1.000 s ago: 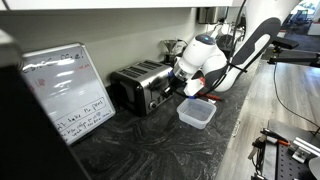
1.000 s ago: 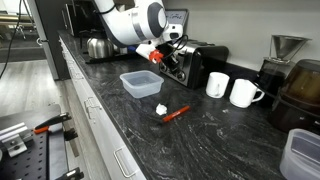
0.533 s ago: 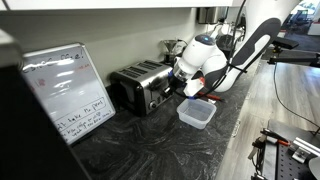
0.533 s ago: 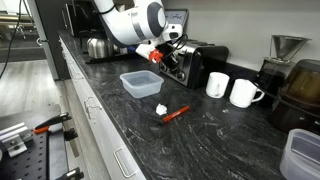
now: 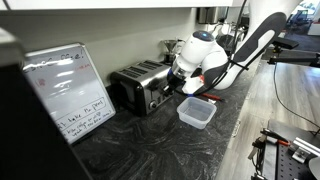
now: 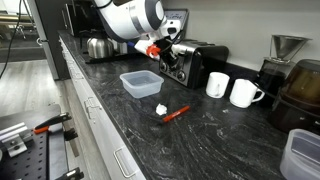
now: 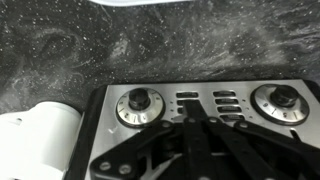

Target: Turn the right knob

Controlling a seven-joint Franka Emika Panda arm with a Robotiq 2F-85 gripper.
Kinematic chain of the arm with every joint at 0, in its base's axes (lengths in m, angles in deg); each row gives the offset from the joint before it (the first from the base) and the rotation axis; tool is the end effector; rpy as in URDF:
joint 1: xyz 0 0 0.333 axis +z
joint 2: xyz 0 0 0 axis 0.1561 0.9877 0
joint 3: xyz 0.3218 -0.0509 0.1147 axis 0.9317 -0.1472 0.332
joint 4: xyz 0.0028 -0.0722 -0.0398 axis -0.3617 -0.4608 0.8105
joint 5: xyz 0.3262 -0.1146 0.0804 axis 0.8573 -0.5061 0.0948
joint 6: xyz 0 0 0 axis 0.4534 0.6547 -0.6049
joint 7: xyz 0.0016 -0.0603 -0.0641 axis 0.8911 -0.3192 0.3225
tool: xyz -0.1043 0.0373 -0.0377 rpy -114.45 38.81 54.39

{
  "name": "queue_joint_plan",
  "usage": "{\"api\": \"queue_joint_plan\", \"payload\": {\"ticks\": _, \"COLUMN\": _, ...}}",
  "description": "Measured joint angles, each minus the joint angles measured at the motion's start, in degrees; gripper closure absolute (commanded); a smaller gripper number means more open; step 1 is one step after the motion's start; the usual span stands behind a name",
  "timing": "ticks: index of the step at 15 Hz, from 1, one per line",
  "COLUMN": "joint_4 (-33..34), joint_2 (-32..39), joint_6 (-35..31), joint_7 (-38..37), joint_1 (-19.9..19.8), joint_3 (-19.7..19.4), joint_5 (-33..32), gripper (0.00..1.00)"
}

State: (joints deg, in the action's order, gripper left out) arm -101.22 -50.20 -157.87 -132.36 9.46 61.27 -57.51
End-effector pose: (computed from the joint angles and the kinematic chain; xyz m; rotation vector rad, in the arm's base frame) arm 0.5702 0.0742 0.3128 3.0226 -0.0645 0.7923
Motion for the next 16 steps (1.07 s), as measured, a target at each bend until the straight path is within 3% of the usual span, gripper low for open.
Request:
{"api": "queue_joint_plan", "payload": {"ticks": 11, "joint_4": -0.18, "joint_2": -7.85, "joint_6": 17.2, "joint_7": -0.07, "joint_1": 2.18, "joint_3": 2.12, "joint_5": 2.18, "gripper": 1.0}}
{"api": "queue_joint_plan", "payload": {"ticks": 16, "joint_4": -0.44, "joint_2": -8.55, "joint_6": 20.61, "joint_7": 4.22, "joint_1": 3.07, "joint_3": 2.93, "joint_5": 9.66, "gripper": 1.0}}
